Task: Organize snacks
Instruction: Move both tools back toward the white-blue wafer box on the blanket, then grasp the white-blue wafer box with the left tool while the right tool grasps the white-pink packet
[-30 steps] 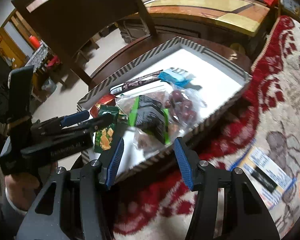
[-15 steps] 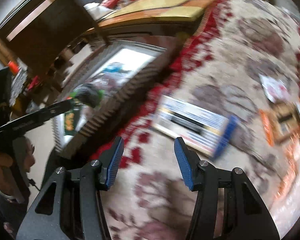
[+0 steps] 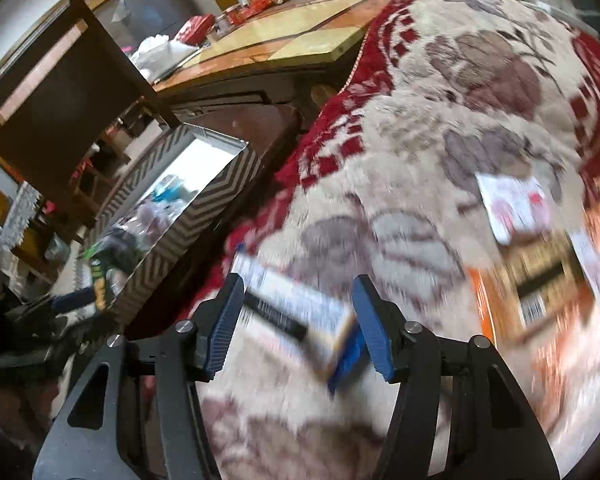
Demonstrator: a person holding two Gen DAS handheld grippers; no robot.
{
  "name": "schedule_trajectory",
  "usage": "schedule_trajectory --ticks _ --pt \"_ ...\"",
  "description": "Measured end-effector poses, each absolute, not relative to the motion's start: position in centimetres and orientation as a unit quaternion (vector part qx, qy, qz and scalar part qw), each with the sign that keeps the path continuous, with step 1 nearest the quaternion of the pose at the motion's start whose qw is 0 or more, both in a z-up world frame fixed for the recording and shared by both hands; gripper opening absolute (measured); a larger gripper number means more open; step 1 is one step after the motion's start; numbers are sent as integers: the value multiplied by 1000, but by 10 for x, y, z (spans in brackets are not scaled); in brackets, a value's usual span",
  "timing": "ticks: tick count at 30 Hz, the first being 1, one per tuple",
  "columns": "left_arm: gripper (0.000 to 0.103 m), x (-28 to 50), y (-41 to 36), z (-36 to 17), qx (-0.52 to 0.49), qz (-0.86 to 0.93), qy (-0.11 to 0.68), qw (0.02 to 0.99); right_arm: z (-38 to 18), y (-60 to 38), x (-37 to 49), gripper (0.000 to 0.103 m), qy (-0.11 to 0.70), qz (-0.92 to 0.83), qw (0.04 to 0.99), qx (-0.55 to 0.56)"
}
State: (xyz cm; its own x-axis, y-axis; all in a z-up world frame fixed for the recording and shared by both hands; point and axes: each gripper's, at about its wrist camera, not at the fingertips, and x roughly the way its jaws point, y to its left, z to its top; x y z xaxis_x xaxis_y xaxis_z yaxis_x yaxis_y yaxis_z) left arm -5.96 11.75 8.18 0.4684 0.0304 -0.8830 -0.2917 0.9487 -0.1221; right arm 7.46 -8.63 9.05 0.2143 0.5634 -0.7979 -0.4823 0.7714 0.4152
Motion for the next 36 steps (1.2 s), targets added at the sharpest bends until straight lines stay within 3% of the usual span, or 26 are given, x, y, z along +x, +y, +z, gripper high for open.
schedule_trajectory --ticks 6,13,18,22,29,36 --pt "82 -59 114 80 -126 91 511 846 71 -78 38 57 564 359 743 13" --pt "82 -55 95 75 -126 70 524 839 60 -108 -22 57 592 396 691 123" --pt "82 -52 77 73 -122 55 531 837 69 -146 -23 57 582 362 712 153" --pt "82 -46 62 66 -121 45 541 831 85 -189 -4 57 550 298 765 152" --pt "82 -39 48 59 -112 37 553 825 98 -227 70 66 527 221 806 152" --pt "82 -34 54 54 -115 42 561 819 85 -203 145 71 554 221 801 49"
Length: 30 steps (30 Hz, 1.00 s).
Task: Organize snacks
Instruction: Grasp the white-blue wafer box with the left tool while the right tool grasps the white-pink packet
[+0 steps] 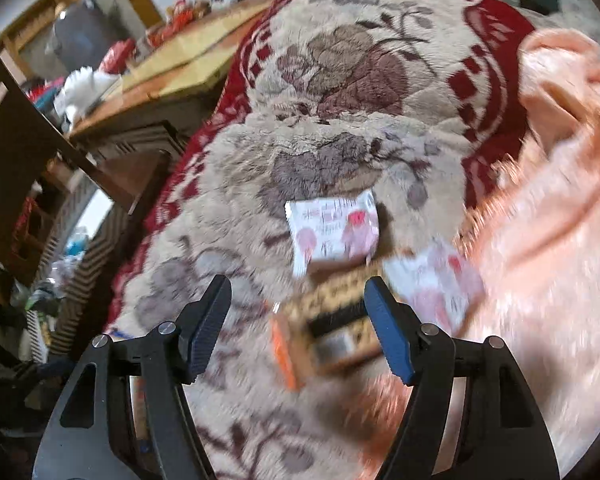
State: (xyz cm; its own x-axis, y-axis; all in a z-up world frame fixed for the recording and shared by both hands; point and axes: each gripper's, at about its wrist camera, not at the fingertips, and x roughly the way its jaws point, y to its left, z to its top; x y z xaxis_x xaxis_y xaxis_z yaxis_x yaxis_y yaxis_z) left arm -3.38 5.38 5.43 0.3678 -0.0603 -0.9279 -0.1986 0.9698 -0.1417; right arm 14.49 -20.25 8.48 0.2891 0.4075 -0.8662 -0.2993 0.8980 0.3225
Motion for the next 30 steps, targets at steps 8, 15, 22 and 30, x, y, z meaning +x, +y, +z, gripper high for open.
schedule_trajectory --ticks 8,15,22,30 --pt "82 -20 47 51 -114 32 567 815 42 -179 194 72 593 214 776 -24" --pt "82 -10 32 47 -104 23 574 812 38 -189 203 52 573 206 793 -19" --pt "82 -6 26 39 -112 23 579 807 55 -220 180 23 549 208 809 25" --pt "82 -3 14 25 -107 26 588 801 87 -218 108 16 511 277 808 90"
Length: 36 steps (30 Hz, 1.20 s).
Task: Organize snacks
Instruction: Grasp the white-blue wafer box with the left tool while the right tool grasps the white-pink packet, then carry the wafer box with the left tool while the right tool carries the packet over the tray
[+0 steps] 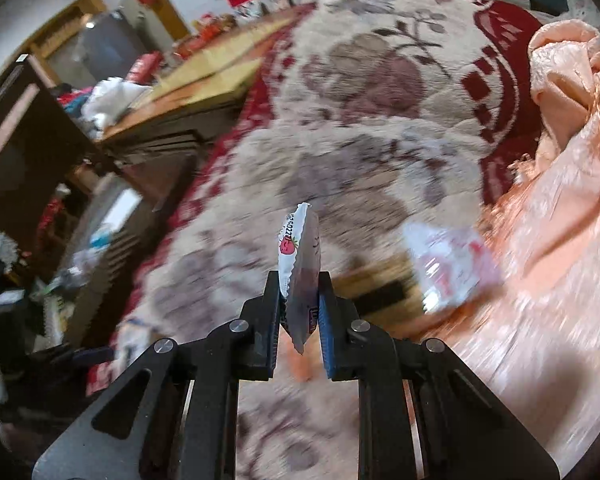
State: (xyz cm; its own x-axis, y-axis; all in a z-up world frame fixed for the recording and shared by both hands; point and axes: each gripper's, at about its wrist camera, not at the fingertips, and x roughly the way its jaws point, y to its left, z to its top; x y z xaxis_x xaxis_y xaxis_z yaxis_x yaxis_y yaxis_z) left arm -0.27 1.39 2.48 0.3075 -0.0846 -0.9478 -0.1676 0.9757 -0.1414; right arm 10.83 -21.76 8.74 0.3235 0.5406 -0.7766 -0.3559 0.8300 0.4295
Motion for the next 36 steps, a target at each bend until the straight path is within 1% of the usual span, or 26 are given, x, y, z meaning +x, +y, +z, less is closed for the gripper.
schedule_trajectory --ticks 1,2,4,5,6,11,18,27,36 --pt "82 -2 12 22 -105 28 587 802 89 -215 100 16 509 283 807 98" --pt "80 -2 12 20 -102 32 589 801 90 -214 93 16 508 288 805 105" --pt "64 -3 12 17 -99 30 587 803 91 -212 77 16 509 301 796 126" --pt "59 -5 11 17 -90 32 583 806 91 -212 73 16 508 303 795 132" --pt "58 -7 11 18 -84 32 581 809 91 -212 67 16 507 304 795 137" --pt "57 -18 13 23 -75 26 574 815 87 -214 45 16 510 305 786 170" --pt "57 -31 18 43 -68 26 554 829 87 -202 26 16 517 309 781 164" --pt "57 -49 39 66 -74 44 525 847 88 -169 12 16 531 323 772 132" --pt "57 -66 77 88 -92 77 492 862 102 -131 3 16 530 351 766 97"
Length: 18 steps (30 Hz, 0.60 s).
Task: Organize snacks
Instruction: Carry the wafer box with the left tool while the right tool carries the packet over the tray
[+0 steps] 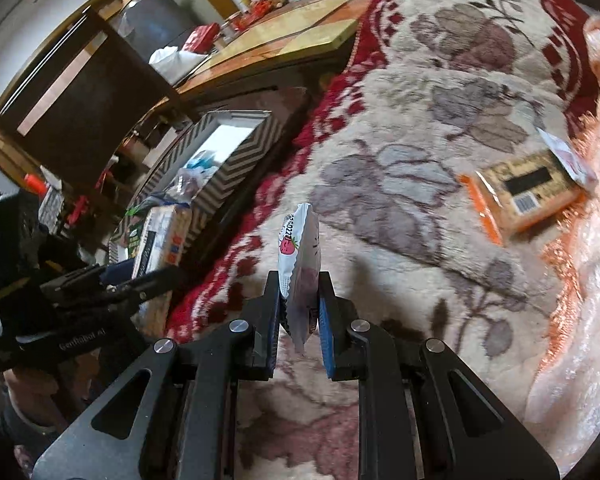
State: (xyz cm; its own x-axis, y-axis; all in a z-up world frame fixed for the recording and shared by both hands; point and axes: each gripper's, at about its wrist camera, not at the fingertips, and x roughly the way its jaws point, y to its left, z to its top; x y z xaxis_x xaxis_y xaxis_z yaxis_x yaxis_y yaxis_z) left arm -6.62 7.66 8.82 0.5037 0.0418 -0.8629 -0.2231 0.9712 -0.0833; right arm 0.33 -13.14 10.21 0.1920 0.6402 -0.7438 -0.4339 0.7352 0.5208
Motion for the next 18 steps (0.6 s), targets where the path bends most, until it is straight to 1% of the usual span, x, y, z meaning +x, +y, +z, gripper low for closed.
schedule_trajectory --ticks 10,18 --pt "57 -81 126 107 -128 119 464 868 119 -90 4 16 524 381 759 65" --pt "57 -89 170 110 -154 160 453 863 123 -51 11 16 521 404 751 46"
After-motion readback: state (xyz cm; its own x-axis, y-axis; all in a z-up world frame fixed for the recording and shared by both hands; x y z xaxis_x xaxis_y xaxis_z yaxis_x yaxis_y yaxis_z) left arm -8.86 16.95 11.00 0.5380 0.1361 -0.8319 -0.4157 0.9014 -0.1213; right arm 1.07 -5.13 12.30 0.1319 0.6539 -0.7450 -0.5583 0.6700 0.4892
